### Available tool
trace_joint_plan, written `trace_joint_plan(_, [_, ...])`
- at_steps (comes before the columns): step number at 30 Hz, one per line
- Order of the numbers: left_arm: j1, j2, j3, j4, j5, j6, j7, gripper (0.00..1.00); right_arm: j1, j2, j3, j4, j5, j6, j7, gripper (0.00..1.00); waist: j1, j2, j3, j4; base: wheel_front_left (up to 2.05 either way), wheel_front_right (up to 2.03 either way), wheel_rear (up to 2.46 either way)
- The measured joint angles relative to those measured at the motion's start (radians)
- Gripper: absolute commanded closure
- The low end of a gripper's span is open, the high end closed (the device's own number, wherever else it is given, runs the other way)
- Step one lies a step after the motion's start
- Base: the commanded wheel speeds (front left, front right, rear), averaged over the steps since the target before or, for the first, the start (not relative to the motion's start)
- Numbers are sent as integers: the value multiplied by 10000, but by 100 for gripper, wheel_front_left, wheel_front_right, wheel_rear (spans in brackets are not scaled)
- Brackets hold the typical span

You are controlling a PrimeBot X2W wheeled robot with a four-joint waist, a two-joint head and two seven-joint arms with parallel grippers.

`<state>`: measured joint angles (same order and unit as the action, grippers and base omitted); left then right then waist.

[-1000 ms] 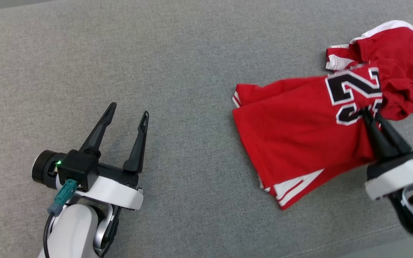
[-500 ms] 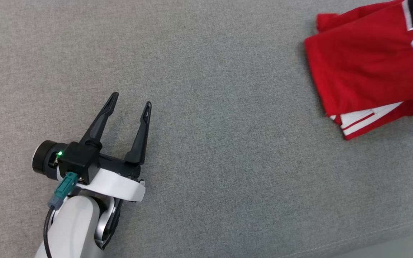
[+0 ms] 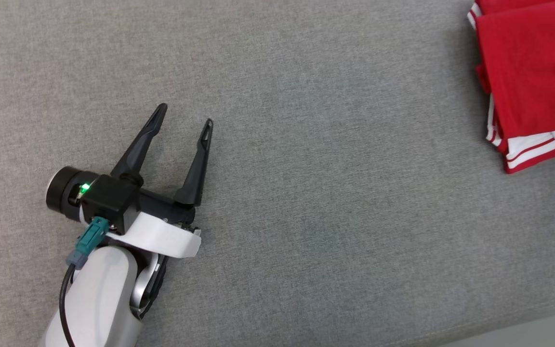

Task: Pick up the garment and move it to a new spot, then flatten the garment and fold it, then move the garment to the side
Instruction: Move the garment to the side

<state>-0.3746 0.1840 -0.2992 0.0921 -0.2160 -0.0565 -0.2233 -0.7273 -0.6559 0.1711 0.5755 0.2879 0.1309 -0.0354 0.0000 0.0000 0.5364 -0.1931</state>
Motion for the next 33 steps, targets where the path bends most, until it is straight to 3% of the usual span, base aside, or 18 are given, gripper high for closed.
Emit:
trace_joint_plan(9, [-252, 48, -96, -61, 29, -27, -17, 0, -795, 834, -596, 2082, -658, 0, -899, 0, 0, 0, 302, 136, 0, 0, 0])
trace_joint_plan(13, [-285, 59, -146, 117, 10, -27, -35, 0, -879, 1413, -976, 2151, -506, 0, -1933, 0, 0, 0, 134, 148, 0, 0, 0])
trace_joint_plan(18, [-198, 142, -61, 253, -65, 50, -132, 0, -408, 2318, -1221, 754, -125, 0, -2230, 0, 0, 0, -340, 208, 0, 0, 0])
trace_joint_plan(23, [23, 61, -29, 311, -155, 153, -222, 0, 950, 3116, -1605, -1501, 50, 0, -2265, 0, 0, 0, -881, 423, 0, 0, 0])
trace_joint_plan(27, [212, -54, 33, 351, -232, 284, -280, 0, 2224, 3739, -1638, -3053, 19, 0, -2270, 0, 0, 0, -1258, 828, 0, 0, 0])
trace_joint_plan(33, [720, -138, 221, 460, -330, 445, -336, 0, 3739, 4531, -1540, -4376, -50, 0, -2230, 0, 0, 0, -1903, 1578, 0, 0, 0])
